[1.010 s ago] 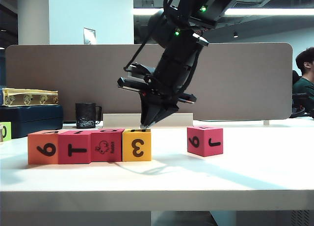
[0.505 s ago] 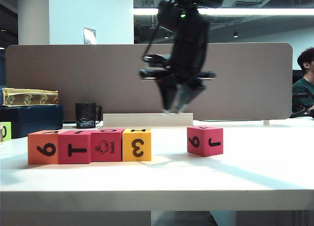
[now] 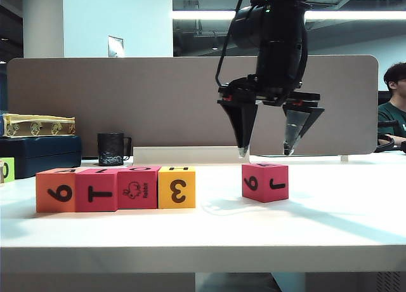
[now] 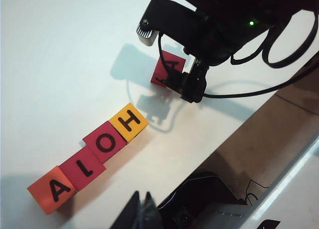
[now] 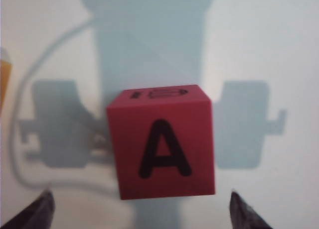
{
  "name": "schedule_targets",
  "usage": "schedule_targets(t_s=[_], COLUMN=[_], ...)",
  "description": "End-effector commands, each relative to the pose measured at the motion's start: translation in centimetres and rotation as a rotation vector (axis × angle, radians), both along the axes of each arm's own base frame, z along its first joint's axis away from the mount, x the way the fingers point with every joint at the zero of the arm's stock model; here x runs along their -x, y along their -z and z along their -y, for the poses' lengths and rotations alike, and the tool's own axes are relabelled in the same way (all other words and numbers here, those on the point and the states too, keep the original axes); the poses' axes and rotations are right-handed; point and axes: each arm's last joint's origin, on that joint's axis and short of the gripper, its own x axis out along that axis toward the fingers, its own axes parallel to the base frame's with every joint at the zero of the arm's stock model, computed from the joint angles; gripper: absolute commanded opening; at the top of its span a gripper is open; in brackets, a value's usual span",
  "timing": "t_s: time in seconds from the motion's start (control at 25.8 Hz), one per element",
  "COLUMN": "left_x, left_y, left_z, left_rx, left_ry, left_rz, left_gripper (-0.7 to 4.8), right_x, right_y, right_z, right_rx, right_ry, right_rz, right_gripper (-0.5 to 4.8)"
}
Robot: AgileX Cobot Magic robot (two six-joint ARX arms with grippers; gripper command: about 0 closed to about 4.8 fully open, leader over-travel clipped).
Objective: Select the appropriate blocks from the scattered letter blocks on the table and arrange them in a row to spell out "ALOHA".
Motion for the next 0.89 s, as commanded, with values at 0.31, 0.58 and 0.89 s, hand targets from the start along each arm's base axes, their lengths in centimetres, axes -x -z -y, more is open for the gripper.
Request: schedule_targets(t_s=[0.31, 0.58, 0.89], left_x=[0.1, 0.1, 0.1], left_y=[-0.2, -0.2, -0.3], left_z=[-0.1, -0.1, 0.0], left_rx=[0.006, 0.007, 0.011], left_ry=[0.005, 0.006, 0.006], left_rz=[0.011, 0.016, 0.023], left_gripper=[-0.06, -0.06, -0.06], right_x=[-1.2, -1.7, -1.1], right_y=[2.7, 3.2, 3.3], right_z=[-0.8, -1.0, -1.1], right_rx=[0.013, 0.01, 0.015], right_ry=[-0.005, -0.003, -0.002], right_rz=[-0.019, 0.004, -0.041], right_gripper=[4.45, 2.22, 2.1])
